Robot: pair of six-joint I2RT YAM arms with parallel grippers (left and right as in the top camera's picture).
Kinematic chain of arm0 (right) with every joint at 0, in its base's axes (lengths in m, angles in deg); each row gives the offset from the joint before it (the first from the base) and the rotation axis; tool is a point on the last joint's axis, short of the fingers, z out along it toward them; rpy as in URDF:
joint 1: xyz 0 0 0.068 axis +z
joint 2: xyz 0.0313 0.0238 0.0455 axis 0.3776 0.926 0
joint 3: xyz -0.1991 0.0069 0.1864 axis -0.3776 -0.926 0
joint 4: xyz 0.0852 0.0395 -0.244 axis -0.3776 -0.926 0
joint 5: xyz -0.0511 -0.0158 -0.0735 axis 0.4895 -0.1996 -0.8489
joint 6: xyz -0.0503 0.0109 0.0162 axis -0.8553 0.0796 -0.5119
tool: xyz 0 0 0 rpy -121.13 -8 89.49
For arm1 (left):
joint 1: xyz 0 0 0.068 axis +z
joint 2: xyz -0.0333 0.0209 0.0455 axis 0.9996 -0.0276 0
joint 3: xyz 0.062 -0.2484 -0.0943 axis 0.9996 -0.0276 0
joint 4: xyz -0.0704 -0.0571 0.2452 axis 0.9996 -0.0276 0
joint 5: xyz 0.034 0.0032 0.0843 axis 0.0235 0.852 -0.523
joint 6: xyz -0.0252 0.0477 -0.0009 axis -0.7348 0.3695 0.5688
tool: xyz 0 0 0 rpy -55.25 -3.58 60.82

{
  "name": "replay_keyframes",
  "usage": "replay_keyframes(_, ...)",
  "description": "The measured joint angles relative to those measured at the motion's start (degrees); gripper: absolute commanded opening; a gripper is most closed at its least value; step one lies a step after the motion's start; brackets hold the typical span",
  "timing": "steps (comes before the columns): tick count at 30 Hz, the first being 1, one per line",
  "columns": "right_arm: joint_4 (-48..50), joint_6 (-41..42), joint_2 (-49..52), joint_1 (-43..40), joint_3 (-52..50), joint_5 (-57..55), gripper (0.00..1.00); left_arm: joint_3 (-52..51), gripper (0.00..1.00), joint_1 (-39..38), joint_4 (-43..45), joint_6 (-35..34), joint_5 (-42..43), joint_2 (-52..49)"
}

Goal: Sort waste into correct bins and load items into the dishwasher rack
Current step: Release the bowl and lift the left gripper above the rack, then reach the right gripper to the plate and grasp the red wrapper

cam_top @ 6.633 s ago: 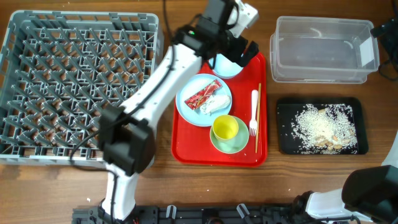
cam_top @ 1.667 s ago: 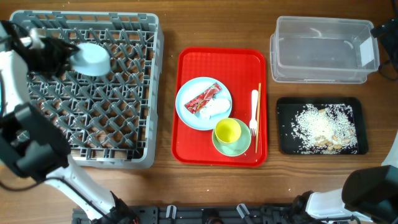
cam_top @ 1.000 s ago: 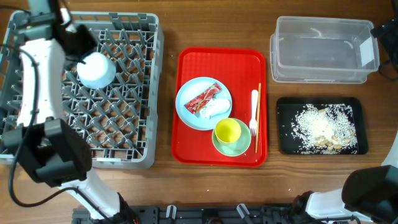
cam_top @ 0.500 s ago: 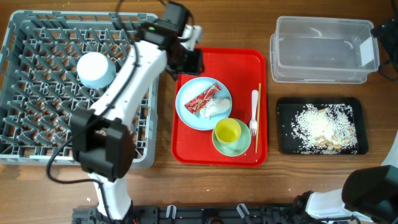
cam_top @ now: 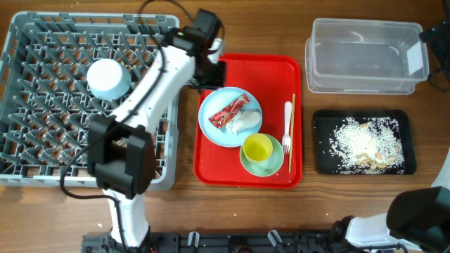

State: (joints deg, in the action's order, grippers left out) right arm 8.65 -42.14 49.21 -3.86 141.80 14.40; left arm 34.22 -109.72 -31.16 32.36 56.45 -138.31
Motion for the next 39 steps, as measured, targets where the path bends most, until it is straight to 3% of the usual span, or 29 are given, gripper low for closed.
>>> replay_keyframes(1,0.0,0.0,0.0,0.0,0.0,0.0,1.00,0.0,0.49,2.2,-0.8,-0.9,-0.5,0.3)
replay_keyframes(3,0.0,0.0,0.0,0.0,0.0,0.0,1.00,0.0,0.79,6.5,-1.3,-1.9,-1.6,1.9)
replay_keyframes(4,0.0,0.0,0.0,0.0,0.0,0.0,1.00,0.0,0.79,10.6,-1.6,-2.6,-2.0,4.3)
replay_keyframes(5,0.0,0.0,0.0,0.0,0.0,0.0,1.00,0.0,0.94,13.1,-1.6,-2.9,-2.1,6.1)
replay_keyframes(6,0.0,0.0,0.0,0.0,0.0,0.0,1.00,0.0,1.00,15.5,-1.6,-3.7,-2.1,7.9)
replay_keyframes(10,0.0,0.0,0.0,0.0,0.0,0.0,1.00,0.0,1.00,27.9,-2.1,-7.6,-2.5,15.3)
replay_keyframes(13,0.1,0.4,0.0,0.0,0.0,0.0,1.00,0.0,1.00,32.7,-3.9,-9.4,-2.4,15.9)
replay_keyframes(17,0.3,11.5,0.0,0.0,0.0,2.8,1.00,0.0,1.00,36.5,-5.6,-10.4,-2.3,15.7)
replay_keyframes(20,-0.7,19.7,0.0,0.0,0.0,10.7,0.92,0.0,1.00,38.5,-5.6,-10.8,-2.3,15.7)
replay_keyframes(23,7.1,13.7,0.0,2.8,0.0,24.8,0.95,0.0,1.00,40.3,-5.4,-13.6,-2.2,15.7)
replay_keyframes(27,6.7,1.4,0.5,18.3,0.0,27.8,0.96,0.0,1.00,41.3,-5.3,-16.1,-2.2,15.7)
replay_keyframes(32,3.5,-8.9,8.3,41.0,1.3,19.1,0.98,0.0,1.00,41.3,-6.1,-16.8,-2.0,15.7)
replay_keyframes(35,-1.6,-11.2,14.7,49.4,5.2,14.0,0.95,0.0,1.00,41.3,-6.8,-16.9,-1.8,15.7)
replay_keyframes(38,-2.8,-8.3,18.4,54.8,6.7,11.7,0.90,0.0,1.00,41.3,-6.8,-17.0,-1.8,15.7)
replay_keyframes(39,-2.9,-5.4,18.8,55.5,6.8,11.5,0.95,0.0,1.00,41.3,-7.0,-17.0,-1.8,15.7)
